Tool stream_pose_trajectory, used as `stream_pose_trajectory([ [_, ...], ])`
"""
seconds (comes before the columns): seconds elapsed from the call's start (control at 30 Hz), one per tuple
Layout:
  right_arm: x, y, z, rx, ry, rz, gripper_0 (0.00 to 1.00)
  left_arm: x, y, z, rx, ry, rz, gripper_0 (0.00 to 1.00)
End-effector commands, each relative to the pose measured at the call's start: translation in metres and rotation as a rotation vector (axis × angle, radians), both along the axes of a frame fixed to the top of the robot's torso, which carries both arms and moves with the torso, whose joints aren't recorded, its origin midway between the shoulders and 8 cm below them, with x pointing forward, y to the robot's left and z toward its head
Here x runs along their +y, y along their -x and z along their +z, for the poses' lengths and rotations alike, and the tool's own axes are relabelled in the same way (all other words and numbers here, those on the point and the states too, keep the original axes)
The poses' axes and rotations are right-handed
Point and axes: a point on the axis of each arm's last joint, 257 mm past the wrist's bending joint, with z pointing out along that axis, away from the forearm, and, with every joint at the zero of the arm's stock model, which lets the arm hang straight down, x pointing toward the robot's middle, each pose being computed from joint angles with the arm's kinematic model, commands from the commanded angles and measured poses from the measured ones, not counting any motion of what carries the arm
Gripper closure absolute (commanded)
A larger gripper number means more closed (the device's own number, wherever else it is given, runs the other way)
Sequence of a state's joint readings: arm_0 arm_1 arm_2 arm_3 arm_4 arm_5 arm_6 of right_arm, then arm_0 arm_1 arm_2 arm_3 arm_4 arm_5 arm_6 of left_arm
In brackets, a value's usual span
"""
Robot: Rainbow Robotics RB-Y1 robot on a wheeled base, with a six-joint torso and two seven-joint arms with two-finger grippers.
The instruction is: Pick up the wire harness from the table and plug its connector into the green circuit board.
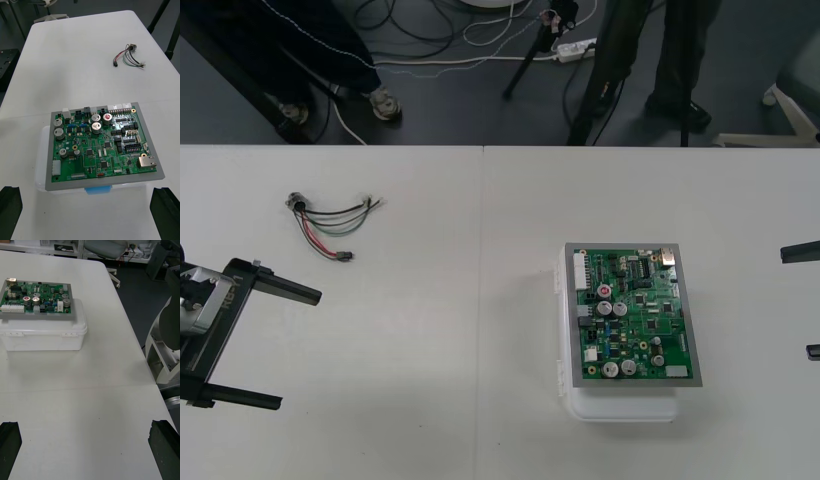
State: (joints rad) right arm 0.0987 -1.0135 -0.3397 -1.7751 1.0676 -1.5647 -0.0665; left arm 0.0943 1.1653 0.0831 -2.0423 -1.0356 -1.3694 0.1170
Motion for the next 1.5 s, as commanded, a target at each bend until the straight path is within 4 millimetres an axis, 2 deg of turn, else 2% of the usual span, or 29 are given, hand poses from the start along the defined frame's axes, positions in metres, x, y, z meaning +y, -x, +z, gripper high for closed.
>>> stream_pose_trajectory([
  [0.03, -0.006, 0.002, 0.005, 0.027, 0.027, -0.002, 0.00, -0.005, 0.005, 0.010, -0.018, -0.007, -0.040, 0.00],
  [1.3, -0.006, 0.002, 0.005, 0.027, 0.027, -0.002, 0.00, -0.005, 0.005, 0.010, -0.018, -0.007, -0.040, 0.00],
  [1.33, -0.006, 0.002, 0.005, 0.027, 0.027, -0.002, 0.00, -0.011, 0.019, -0.011, 0.060, 0.029, -0.028, 0.00],
  [1.5, -0.006, 0.002, 0.005, 0.027, 0.027, -0.002, 0.00, -0.012, 0.024, -0.018, 0.087, 0.042, -0.019, 0.00],
])
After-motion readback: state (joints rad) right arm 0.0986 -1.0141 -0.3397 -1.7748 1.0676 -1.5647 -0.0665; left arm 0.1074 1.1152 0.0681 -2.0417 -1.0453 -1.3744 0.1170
